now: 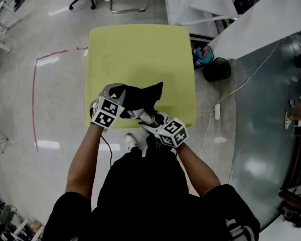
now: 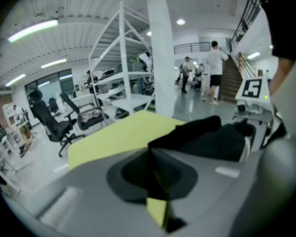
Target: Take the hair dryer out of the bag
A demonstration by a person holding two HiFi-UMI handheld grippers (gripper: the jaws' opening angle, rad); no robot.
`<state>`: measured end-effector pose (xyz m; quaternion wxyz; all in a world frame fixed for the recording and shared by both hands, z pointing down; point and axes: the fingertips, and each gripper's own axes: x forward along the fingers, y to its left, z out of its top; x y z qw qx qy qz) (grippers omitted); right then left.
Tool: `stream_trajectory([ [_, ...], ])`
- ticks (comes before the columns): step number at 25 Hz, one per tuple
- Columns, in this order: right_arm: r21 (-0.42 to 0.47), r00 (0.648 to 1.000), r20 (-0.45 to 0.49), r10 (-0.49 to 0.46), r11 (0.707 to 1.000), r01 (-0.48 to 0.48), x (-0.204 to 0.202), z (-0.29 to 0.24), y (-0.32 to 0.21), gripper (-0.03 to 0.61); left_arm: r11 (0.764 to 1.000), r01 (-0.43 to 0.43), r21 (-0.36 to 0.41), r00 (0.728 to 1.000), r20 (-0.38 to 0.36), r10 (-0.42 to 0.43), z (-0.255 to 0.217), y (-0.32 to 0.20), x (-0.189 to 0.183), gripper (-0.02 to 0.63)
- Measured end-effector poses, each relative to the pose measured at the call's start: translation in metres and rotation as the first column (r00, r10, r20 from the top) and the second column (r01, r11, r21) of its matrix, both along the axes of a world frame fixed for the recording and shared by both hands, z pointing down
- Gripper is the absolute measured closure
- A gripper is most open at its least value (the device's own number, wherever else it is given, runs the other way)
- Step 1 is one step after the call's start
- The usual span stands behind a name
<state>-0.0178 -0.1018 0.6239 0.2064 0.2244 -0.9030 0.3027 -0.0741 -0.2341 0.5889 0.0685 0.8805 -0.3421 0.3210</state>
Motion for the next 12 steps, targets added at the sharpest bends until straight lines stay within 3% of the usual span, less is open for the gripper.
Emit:
stream_trajectory([
  [4, 0.003, 0.998, 0.05, -0.03, 1.0, 0.03, -0.003, -0.011, 0.001, 0.336, 1.0, -0.003, -0.005, 1.0, -0.024, 0.003, -0.006, -0.005, -0.001, 0.595],
  [9, 0.06, 0.984, 0.075, -0.16, 0.986, 0.155, -0.015, -0.024, 0.018, 0.336, 1.0, 0.008, -0.003, 1.0, -0.016, -0.008, -0.011, -0.01, -0.003, 0.595],
  [12, 0.053, 0.978, 0.098, -0.183, 0.983, 0.178, -0.022, -0.026, 0.028, 0.336, 1.0, 0.011, 0.006, 1.0, -0.023, -0.011, -0.02, -0.017, -0.004, 0.595],
])
